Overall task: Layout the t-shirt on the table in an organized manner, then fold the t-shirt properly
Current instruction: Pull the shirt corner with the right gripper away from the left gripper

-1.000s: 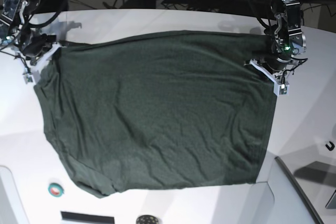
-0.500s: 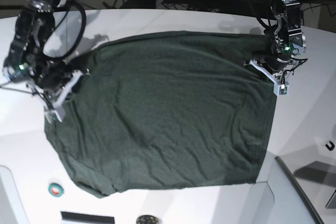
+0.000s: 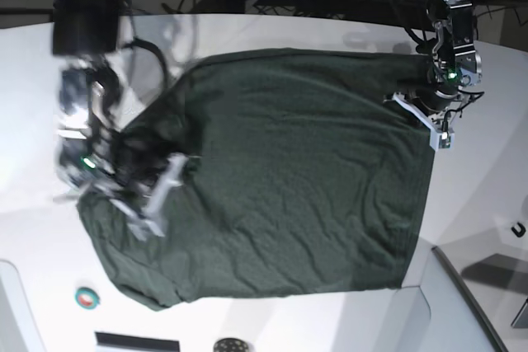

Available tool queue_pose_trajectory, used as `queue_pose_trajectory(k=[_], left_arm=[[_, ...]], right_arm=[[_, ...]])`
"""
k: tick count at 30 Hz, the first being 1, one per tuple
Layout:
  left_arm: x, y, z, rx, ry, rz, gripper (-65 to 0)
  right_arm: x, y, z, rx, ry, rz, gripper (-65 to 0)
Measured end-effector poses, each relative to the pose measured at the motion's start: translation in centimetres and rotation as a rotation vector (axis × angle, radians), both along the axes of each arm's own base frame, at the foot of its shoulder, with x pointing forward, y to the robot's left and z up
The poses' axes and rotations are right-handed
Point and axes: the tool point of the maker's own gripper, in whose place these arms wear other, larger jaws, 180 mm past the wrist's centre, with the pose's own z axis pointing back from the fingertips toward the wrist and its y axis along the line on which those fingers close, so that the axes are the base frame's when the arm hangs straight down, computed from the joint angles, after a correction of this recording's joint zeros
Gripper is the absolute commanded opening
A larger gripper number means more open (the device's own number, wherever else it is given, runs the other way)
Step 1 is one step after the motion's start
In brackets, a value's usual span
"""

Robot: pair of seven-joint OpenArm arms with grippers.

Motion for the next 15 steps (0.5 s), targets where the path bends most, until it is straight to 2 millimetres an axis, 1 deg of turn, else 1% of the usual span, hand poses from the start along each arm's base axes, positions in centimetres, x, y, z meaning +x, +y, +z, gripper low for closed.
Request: queue_pose_trajectory(k=[2,4,5,6,8,10,12,15], left_arm=[[0.0,0.1,0.0,0.001,-0.001,0.000,-65.0],[0.0,0.1,0.0,0.002,0.001,0.000,-65.0],[0.0,0.1,0.0,0.003,0.001,0.001,-65.0],[0.0,0.2,0.0,0.004,0.002,0.000,-65.0],[0.0,0.1,0.0,0.002,0.002,-0.004,-65.0],[0.0,0.1,0.0,0.002,0.002,-0.006,-65.0],[0.0,0.1,0.0,0.002,0.003,-0.006,-65.0],[0.0,0.0,0.0,0.001,0.002,-0.007,-65.0]], right_arm=[[-2.4,-4.2,-0.5,-0.060,0.018,-0.067,-38.7],[-4.6,-7.5,-2.0,-0.092,0.075,-0.146,-38.6],[-4.9,-8.3,-2.8,-0.086,0.090,-0.180,-38.6],[-4.6,-8.5,-3.4,-0.055,0.084,-0.210,-38.6],[-3.9,-8.0,-4.5,0.005,0.070,-0.240,-38.6],[-3.7,-7.4,-5.6,0.040,0.080,-0.249,-38.6],[-3.9,-7.4,-7.0,0.049,0.113,-0.259,-38.6],[-2.9,-7.7,-7.4,0.076,0.102,-0.280,-38.7]])
